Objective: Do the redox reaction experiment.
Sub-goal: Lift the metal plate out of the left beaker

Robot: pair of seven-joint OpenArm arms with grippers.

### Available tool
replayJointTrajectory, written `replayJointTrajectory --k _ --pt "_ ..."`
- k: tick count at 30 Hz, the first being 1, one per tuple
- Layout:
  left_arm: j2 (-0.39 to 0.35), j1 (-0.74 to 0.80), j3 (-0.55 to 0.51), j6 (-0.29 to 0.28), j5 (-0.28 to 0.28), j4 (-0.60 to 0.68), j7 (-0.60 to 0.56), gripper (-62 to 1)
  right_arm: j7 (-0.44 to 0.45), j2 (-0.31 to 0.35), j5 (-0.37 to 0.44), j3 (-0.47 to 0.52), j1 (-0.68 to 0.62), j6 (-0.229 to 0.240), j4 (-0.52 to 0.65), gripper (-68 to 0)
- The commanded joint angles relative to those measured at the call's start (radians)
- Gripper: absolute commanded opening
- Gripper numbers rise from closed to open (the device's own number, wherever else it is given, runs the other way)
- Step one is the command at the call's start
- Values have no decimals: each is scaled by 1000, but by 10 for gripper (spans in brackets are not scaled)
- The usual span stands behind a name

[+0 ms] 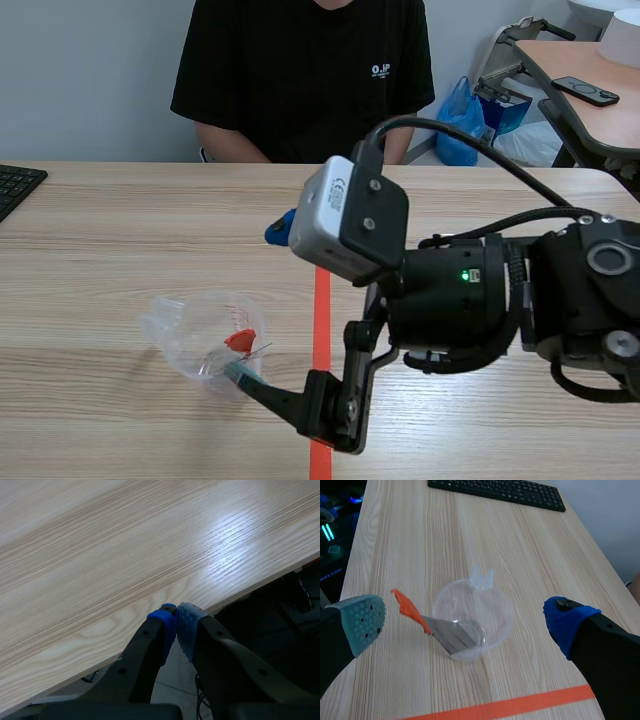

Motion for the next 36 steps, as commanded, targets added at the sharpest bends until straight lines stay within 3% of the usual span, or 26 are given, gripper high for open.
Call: replayJointTrajectory --k 1,14,25,31,36 --pt "0 11 -5 -2 -7 9 -21 -578 14 -5 3 -7 28 7 2 -61" --pt "4 7 -3 -2 40 -62 -82 -578 -28 -16 -28 -39 50 2 -4 -297" --pt "5 3 -3 -2 40 -62 -79 -578 -21 -16 -28 -37 49 -12 -4 -656" --pt "5 2 -3 -2 40 -62 -77 -577 26 -16 -24 -36 50 -12 4 -660" --pt "5 2 -3 -2 38 -62 -77 -577 13 -16 -11 -32 55 -12 55 -660"
